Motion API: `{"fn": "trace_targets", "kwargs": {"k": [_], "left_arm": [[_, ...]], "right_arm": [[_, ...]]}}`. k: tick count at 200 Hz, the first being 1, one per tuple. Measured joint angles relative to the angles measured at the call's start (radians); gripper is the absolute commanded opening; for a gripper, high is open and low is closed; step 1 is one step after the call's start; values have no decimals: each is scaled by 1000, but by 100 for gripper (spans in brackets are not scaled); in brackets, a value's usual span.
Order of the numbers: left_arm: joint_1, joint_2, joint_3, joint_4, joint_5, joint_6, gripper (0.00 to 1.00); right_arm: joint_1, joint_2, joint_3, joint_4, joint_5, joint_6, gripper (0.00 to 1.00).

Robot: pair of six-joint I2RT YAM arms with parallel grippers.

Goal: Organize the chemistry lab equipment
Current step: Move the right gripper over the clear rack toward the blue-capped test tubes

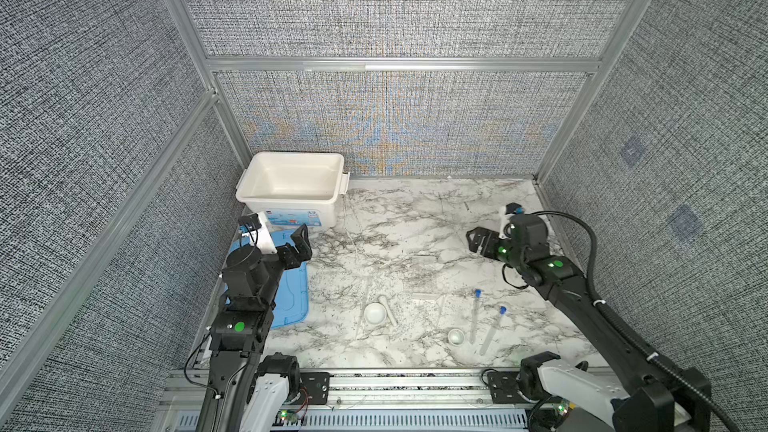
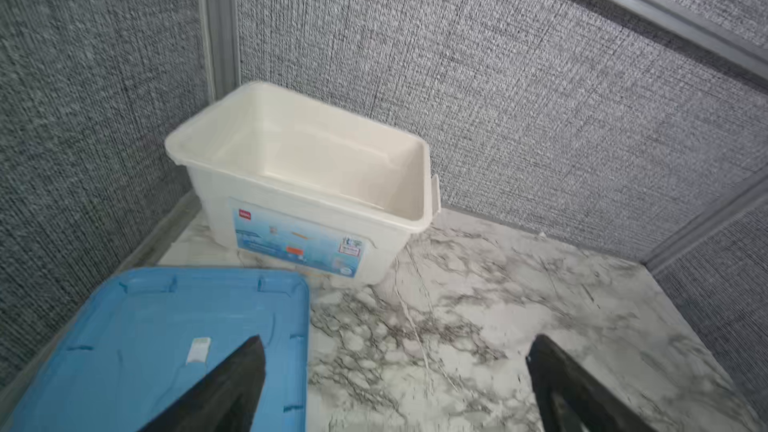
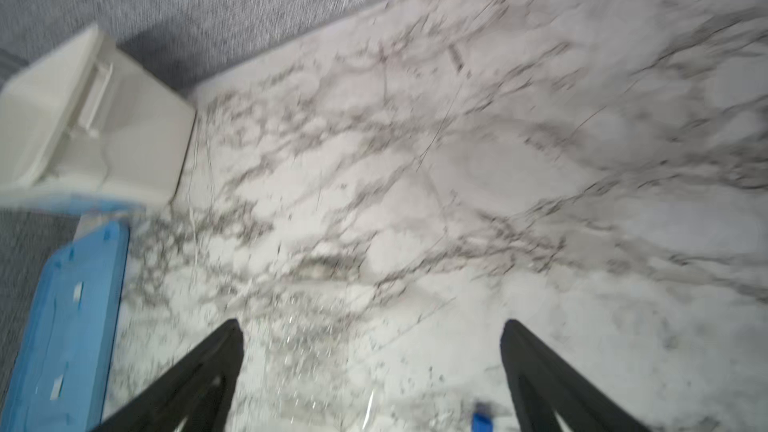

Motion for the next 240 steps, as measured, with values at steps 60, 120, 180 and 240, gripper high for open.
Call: {"fn": "trace_targets", "kwargs": {"k": [60, 120, 180, 240], "left_arm": [[0, 68, -6, -209, 58, 36, 99], [0, 113, -35, -270, -38, 42, 99], [0, 133, -33, -300, -59, 42, 99], [0, 141, -33, -307, -60, 41, 99]], "right_arm": [[273, 261, 89, -164, 26, 121, 99], [314, 544, 267, -192, 40, 222, 99], [320, 807, 525, -321, 139, 168, 99], [313, 921, 607, -370, 155, 110, 96]]}}
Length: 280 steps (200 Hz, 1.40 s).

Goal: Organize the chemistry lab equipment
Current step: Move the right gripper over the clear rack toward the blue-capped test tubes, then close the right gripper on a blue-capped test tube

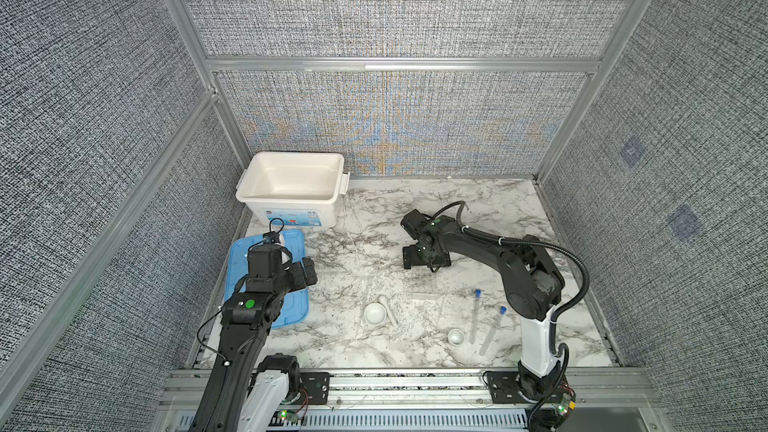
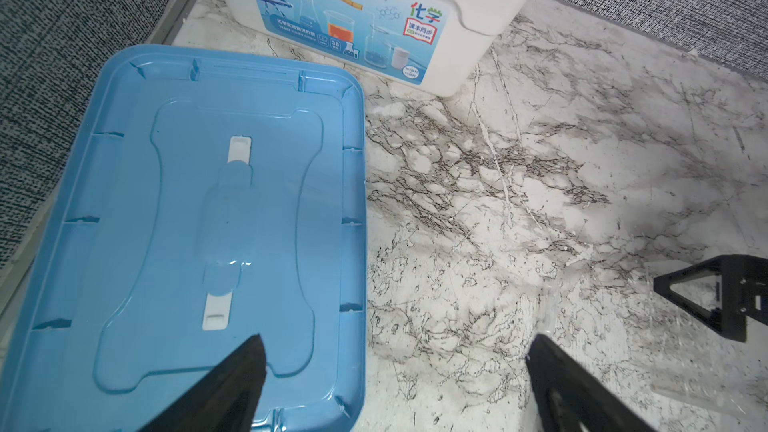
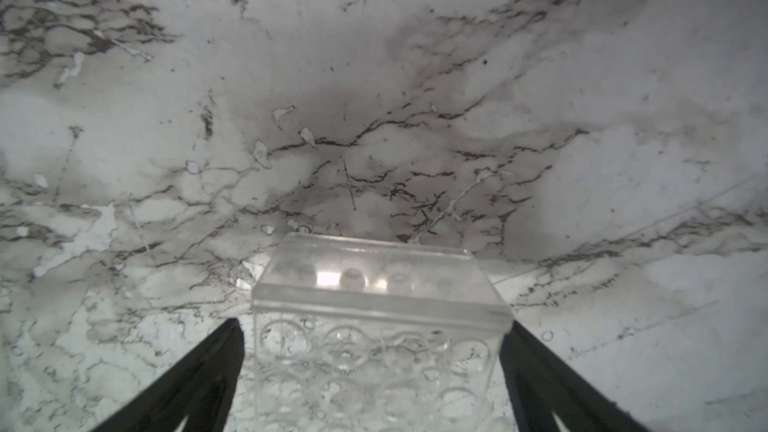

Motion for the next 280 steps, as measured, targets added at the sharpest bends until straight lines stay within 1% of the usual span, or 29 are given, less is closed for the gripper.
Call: {"fn": "trace_targets", "kwargs": {"k": [31, 65, 99, 141, 161, 173, 194, 212, 231, 248, 262, 280], "left_arm": [[0, 3, 0, 0, 1, 0, 99], [0, 6, 0, 0, 16, 0, 99], [0, 1, 0, 0, 16, 0, 99], [0, -5, -2, 0, 16, -1, 99], [0, -4, -2, 0, 16, -4, 99], [0, -2, -2, 0, 16, -4, 99], [0, 5, -2, 0, 16, -4, 99], [0, 9, -2, 0, 16, -4, 99], [0, 11, -2, 0, 19, -4, 99], [0, 11, -2, 0, 23, -5, 99], [0, 11, -2, 0, 26, -5, 99], [0, 11, -2, 0, 28, -7, 99]], "right_arm": [[-12, 40, 26, -1, -19, -28, 93], [-12, 57, 35, -2, -46, -48, 83], [9, 49, 24, 3, -83, -52, 82], [84, 23, 2, -12, -113, -43, 83], [120, -3, -20, -20, -122, -24, 92], [134, -19, -29, -29, -127, -16, 95], [132, -62, -39, -49, -125, 7, 97], [128, -128, -50, -69, -122, 18, 98], [112, -218, -78, -92, -125, 27, 97], [67, -311, -127, -117, -130, 27, 94], [2, -384, -175, -145, -130, 19, 89], [-121, -459, -246, -182, -154, -13, 83]]}}
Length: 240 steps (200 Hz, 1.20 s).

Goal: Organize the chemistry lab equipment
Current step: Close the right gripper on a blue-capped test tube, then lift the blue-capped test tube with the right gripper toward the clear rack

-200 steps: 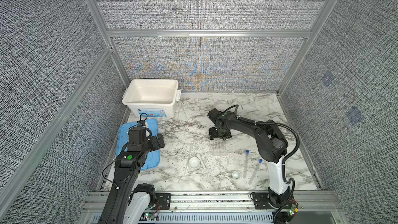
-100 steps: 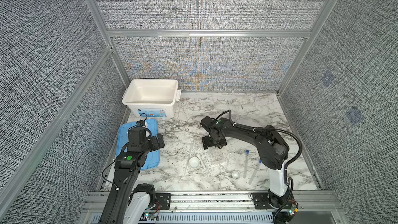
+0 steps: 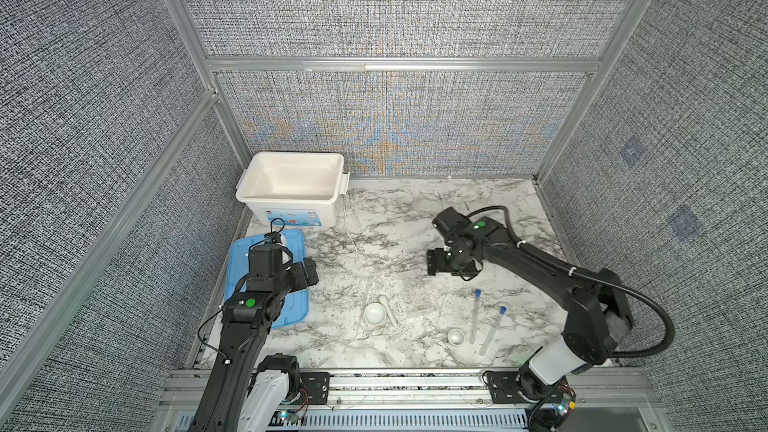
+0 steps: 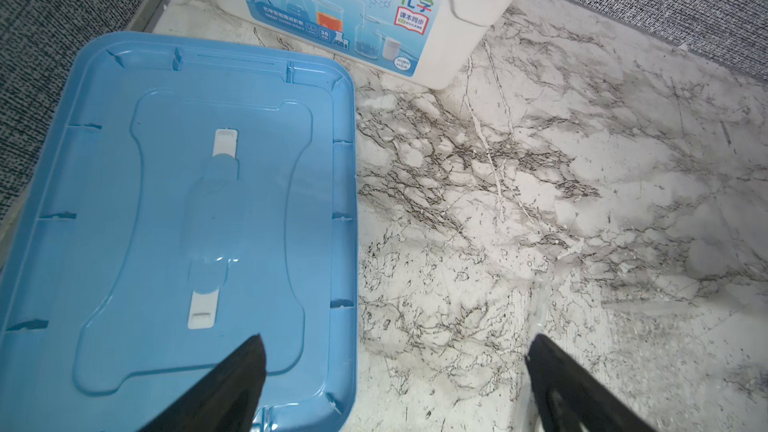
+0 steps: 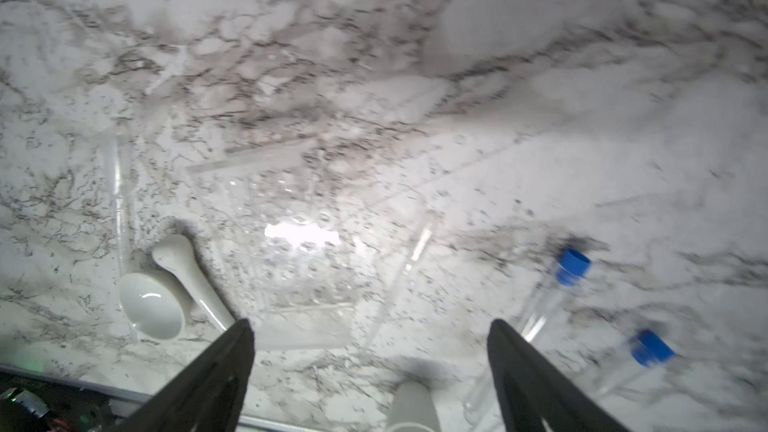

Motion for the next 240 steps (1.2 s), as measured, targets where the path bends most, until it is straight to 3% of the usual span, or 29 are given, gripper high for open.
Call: {"fn": "trace_targets", "kwargs": {"k": [48, 94, 160, 240], "left_arm": [[0, 11, 0, 1, 14, 0, 99], [-1, 12, -4, 7, 17, -1, 99], [0, 24, -5, 8, 21, -2, 99], [-1, 21, -5, 8, 24, 0, 99]], "right_arm": [[-230, 19, -99, -94, -58, -122, 66], [-325, 115, -132, -92, -101, -181, 58], [-341, 221, -137, -24, -147, -187, 50], [-343, 246, -148, -8, -115, -202, 25]]}}
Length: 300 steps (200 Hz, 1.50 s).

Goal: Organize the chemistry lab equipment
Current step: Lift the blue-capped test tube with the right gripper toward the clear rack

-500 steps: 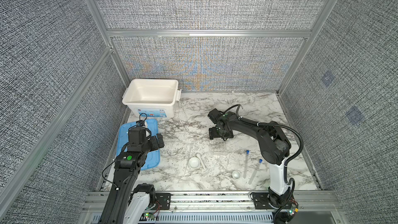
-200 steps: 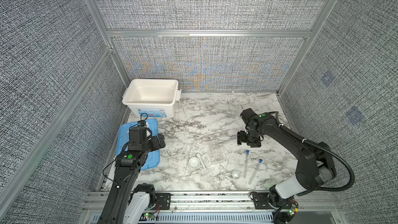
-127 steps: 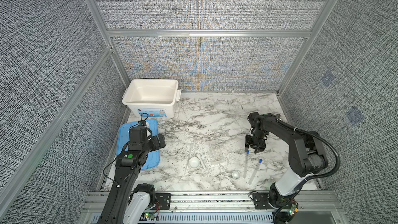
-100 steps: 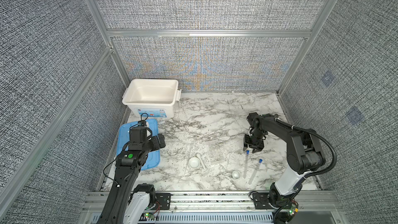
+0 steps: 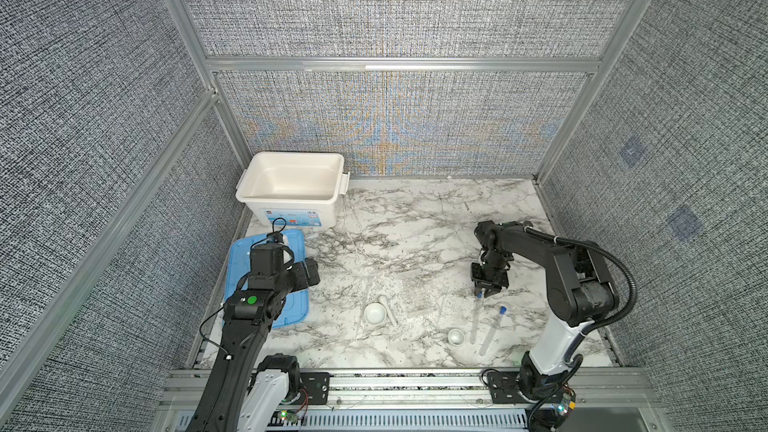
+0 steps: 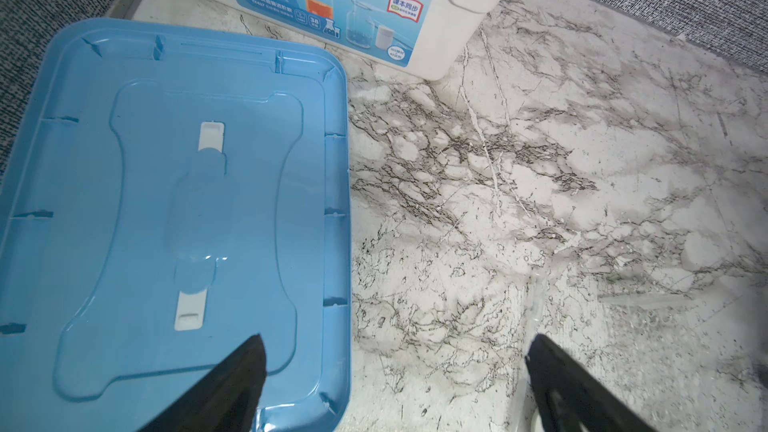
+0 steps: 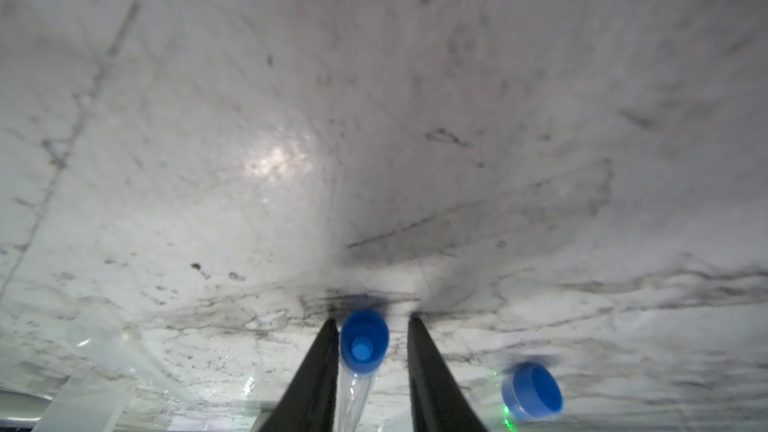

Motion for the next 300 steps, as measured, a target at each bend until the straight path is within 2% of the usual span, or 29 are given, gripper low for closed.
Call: {"fn": "trace_targets", "kwargs": {"k": [49, 105, 139, 160, 203, 229, 272, 300], "left_arm": [[0, -3, -3, 3, 0, 0, 99], [0, -3, -7, 7, 0, -1, 99], [0, -5, -10, 9, 0, -1, 99], [0, -5, -12, 13, 0, -2, 99], [0, -1, -14, 13, 0, -7, 99], [0, -2, -14, 14, 0, -8, 99], [0, -2, -17, 14, 0, -8, 99], [0, 7, -17, 14, 0, -7, 99]], "right_arm": [[1, -11, -9, 5, -13, -12, 17], [2, -39, -13, 27, -23, -19, 17], [27, -149, -12, 47, -27, -18, 18], [90, -272, -15, 98, 7, -13, 18], [274, -565, -113, 355, 72, -4, 17], [373, -681, -214, 543, 126, -5, 17], [556, -770, -401, 916, 280, -82, 17], [609, -763, -494, 1163, 372, -136, 17]]}}
